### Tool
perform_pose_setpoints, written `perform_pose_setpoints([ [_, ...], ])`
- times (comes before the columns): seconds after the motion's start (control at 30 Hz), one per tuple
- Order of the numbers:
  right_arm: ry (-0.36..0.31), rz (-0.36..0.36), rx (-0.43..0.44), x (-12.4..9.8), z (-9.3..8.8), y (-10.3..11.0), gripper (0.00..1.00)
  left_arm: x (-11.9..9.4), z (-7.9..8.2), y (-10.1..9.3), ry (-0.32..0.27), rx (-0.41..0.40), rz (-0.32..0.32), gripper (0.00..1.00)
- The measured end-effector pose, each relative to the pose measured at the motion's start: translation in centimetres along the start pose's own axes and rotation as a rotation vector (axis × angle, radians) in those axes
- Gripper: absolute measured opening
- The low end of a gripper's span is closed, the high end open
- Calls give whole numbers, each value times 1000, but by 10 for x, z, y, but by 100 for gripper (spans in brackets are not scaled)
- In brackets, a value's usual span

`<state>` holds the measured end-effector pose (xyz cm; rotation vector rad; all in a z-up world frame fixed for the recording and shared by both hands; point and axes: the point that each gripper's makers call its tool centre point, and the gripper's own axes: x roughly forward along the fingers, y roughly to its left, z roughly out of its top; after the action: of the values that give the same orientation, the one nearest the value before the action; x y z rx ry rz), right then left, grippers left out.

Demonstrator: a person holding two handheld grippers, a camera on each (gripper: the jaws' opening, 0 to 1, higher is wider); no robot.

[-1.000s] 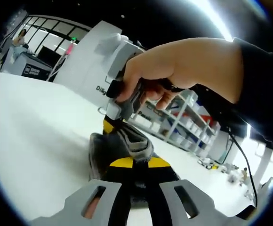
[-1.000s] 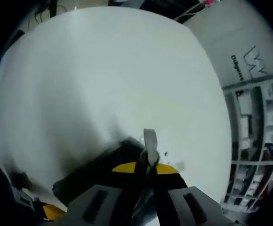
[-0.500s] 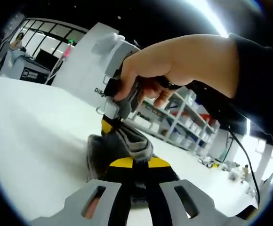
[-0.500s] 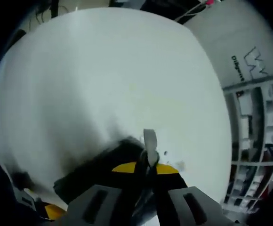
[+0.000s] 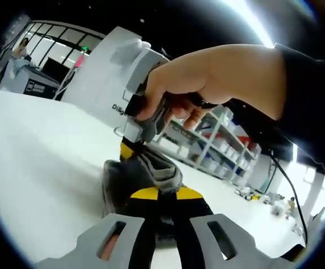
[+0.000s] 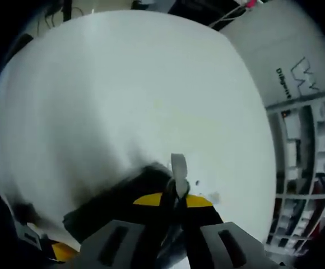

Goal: Open the folded towel by lifting each exposed corner and separating the folded layers until the towel lies flat within the target outline without major curled edges

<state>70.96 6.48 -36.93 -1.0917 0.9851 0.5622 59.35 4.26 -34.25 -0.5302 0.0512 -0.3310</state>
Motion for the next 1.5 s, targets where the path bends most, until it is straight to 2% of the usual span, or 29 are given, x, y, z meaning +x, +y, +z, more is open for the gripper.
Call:
perform_pose_setpoints([
  [0.47,11,-1,12,0,1,-1,7,-3,0,1,0,-1,9,6],
  [0.57,-6,-5,20,-9,0,-5,7,-4,5,-2,-8,-2,1,6],
  [0.6,-11,-7,21,-13,-1,-7,7,-4,5,-5,-4,-38,-10,6],
  [0.73,-33,-9,40,-25,-4,-16,7,-5,13,-11,-18,-34,-22,6],
  [0.77,-36,-12,41,-26,2,-20,7,-5,15,-12,-22,-38,-25,6],
  [0.93,-55,-36,43,-37,-3,-29,7,-3,22,-20,-39,-33,-34,6],
  [1.1,-59,-33,51,-43,-11,-33,7,-3,21,-30,-39,-22,-48,6],
  [1.33,-68,-39,47,-45,-15,-33,6,-1,21,-29,-31,-37,-38,7],
  [1.5,-79,-44,47,-50,-15,-35,6,-2,27,-34,-30,-40,-43,7],
])
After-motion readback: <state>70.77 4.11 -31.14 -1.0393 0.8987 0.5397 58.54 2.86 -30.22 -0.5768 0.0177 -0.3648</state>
